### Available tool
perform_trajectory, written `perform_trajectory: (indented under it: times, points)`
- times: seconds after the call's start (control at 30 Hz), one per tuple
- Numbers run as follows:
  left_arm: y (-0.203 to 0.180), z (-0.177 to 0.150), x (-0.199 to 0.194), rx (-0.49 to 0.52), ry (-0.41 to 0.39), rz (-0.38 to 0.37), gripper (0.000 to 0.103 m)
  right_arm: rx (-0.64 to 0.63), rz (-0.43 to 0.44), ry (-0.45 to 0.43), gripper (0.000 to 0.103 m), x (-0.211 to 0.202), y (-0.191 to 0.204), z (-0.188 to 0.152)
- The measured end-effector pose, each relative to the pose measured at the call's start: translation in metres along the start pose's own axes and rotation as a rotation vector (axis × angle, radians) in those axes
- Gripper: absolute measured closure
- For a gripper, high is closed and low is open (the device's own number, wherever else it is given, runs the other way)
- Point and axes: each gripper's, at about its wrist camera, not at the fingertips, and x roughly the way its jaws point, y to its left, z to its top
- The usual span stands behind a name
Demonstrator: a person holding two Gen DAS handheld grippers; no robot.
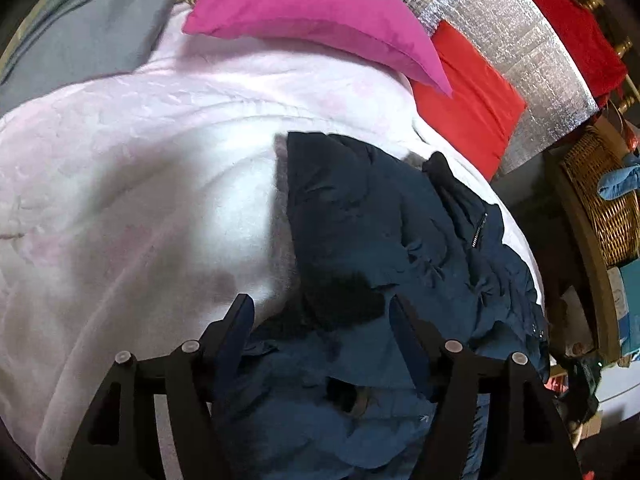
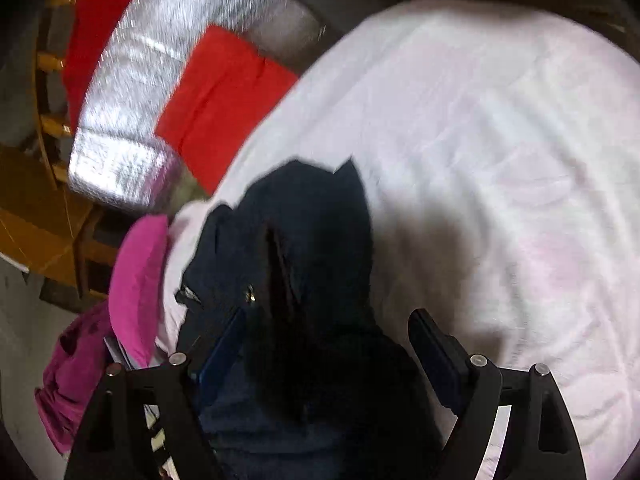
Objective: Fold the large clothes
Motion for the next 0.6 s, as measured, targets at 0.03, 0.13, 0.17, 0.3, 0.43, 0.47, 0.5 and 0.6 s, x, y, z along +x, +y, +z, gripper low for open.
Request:
perform_trajectory:
  times: [0.03, 0.13, 0.17, 0.3, 0.43, 0.47, 0.5, 0.6]
  points:
    - [0.0, 0.0, 0.004, -0.007, 0.014, -0.015, 0.033, -0.013, -0.007, 0.012, 0.017, 0.004, 0.001, -0.001]
    - [-0.002, -0.002, 0.011, 0.007, 0.02, 0.004, 0.04, -0.088, -0.039, 0.023, 0.028, 0.012, 0.014, -0.007]
    - [-0.003, -0.003, 0.011, 0.011, 0.019, 0.014, 0.046, -0.114, -0.062, 0.02, 0.044, 0.014, 0.019, -0.01]
    - [-0.01, -0.004, 0.012, 0.04, -0.001, 0.0, 0.068, -0.247, -0.142, -0.028, 0.066, 0.009, 0.042, -0.018]
    - [-0.015, -0.004, 0.009, 0.061, -0.019, 0.015, 0.07, -0.312, -0.152, -0.14, 0.073, -0.005, 0.061, -0.019]
    - [-0.015, -0.004, 0.009, 0.062, -0.019, 0.014, 0.07, -0.31, -0.151, -0.161, 0.073, -0.006, 0.062, -0.019]
    - [-0.016, -0.004, 0.009, 0.067, -0.016, 0.018, 0.07, -0.304, -0.156, -0.167, 0.073, -0.005, 0.06, -0.018]
    - [-0.013, -0.004, 0.014, 0.073, 0.014, 0.046, 0.069, -0.295, -0.204, -0.111, 0.073, 0.013, 0.044, -0.018]
